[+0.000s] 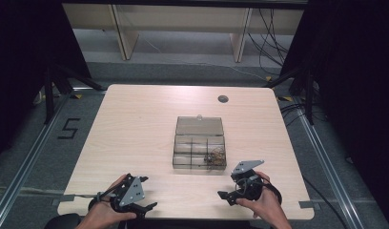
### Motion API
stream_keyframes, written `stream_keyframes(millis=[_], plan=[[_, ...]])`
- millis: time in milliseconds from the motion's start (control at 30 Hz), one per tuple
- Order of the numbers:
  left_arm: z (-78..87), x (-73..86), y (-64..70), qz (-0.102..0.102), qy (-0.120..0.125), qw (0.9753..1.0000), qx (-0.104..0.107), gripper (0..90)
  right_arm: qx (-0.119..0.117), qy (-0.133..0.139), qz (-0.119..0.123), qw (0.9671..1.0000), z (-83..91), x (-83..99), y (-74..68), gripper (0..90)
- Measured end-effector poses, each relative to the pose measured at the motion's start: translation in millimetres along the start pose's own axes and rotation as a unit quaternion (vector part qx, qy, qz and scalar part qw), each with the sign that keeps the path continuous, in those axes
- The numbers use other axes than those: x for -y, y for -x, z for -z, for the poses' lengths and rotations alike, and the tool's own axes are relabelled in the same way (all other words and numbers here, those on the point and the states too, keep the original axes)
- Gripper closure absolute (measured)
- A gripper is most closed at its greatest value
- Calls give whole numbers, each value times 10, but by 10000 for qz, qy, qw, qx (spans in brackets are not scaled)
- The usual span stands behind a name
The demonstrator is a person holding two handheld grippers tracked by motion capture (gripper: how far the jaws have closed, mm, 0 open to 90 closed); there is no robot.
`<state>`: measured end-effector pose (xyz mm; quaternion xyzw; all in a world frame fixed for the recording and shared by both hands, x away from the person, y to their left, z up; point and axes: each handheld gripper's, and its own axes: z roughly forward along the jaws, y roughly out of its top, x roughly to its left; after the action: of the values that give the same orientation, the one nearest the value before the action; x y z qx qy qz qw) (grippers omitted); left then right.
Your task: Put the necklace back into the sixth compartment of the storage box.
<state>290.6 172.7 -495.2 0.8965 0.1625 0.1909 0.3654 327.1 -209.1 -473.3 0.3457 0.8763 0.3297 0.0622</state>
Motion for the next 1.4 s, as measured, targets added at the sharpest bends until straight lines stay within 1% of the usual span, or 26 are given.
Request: stream_keyframes(millis=[67, 133, 200, 233, 300, 333, 367, 433, 467, 500, 533, 567, 600, 633, 733, 833, 867, 900, 967, 1000, 1033, 1067, 1100, 1300, 1367, 1400], plan=[[-6, 4, -3, -29, 11, 10000, -34, 150, -7, -35, -45, 10000, 1, 5, -7, 186], [10, -2, -1, 19, 45, 10000, -5, 150, -82, -104, -28, 9999, 14, 20, -3, 184], [17, -3, -12, -7, 12, 10000, -43, 150, -34, 41, -54, 10000, 2, 44, -2, 178], [10, 0, -3, 33, 35, 10000, -24, 150, -57, 4, -207, 9998, 6, 52, -21, 175], [11, -3, 0, 14, 16, 10000, -9, 150, -46, -54, -161, 9998, 20, 52, -13, 175], [15, -4, -8, -59, -36, 10000, -48, 150, -49, -5, -16, 10000, 7, 69, 4, 171], [4, -2, -3, -29, -2, 10000, -40, 150, -52, 52, -87, 9999, -5, 92, -3, 168], [8, -2, -6, -38, -25, 10000, -20, 150, -16, 17, -151, 9999, 5, 96, -4, 168], [6, -1, -9, -60, -24, 9999, -76, 150, 27, 62, -235, 9997, -15, 124, -14, 168], [5, -1, -5, -40, -19, 10000, -63, 150, 0, 69, -157, 9999, -12, 129, -8, 168], [5, -1, -5, -40, -19, 10000, -63, 150, 0, 69, -157, 9999, -12, 129, -8, 168], [9, -3, -6, -41, -24, 10000, -20, 150, 15, -18, -201, 9998, 5, 144, -8, 167], [9, -3, -6, -41, -24, 10000, -20, 150, 15, -18, -201, 9998, 5, 144, -8, 167], [8, -2, -5, -37, -18, 10000, -25, 150, 24, 112, -189, 9998, -12, 164, -12, 167], [6, -1, -1, -43, -1, 10000, -70, 150, 32, 7, -231, 9997, 2, 186, -18, 167], [9, -2, -4, -42, -12, 10000, -25, 150, 20, 44, -258, 9997, -5, 206, -26, 166], [9, -3, -4, -47, -18, 10000, -24, 150, 21, 9, -222, 9998, 1, 212, -25, 166], [9, -3, -4, -45, -15, 10000, -27, 150, 61, 64, -130, 9999, -9, 225, -18, 166], [9, -3, -5, -38, -24, 10000, -27, 150, 15, 64, -203, 9998, -6, 235, -38, 166], [9, -2, -5, -36, -21, 10000, -28, 150, 102, 44, -151, 9998, -7, 246, -28, 166], [8, -2, -4, -35, -16, 10000, -25, 150, 131, -31, -317, 9994, 3, 254, -50, 165], [8, -2, -5, -38, -19, 10000, -26, 150, 23, 135, -261, 9996, -14, 261, -52, 166], [8, -2, -5, -39, -19, 10000, -27, 150, 69, 47, -248, 9997, -3, 272, -51, 165], [10, -4, -4, -52, -53, 10000, -27, 150, 11, 129, -270, 9996, -20, 292, -59, 165], [9, -4, -4, -47, -48, 10000, -28, 150, 22, 105, -287, 9995, -20, 295, -63, 165], [6, -3, -4, -44, -39, 10000, -26, 150, 23, 22, -250, 9997, -10, 292, -57, 165]])
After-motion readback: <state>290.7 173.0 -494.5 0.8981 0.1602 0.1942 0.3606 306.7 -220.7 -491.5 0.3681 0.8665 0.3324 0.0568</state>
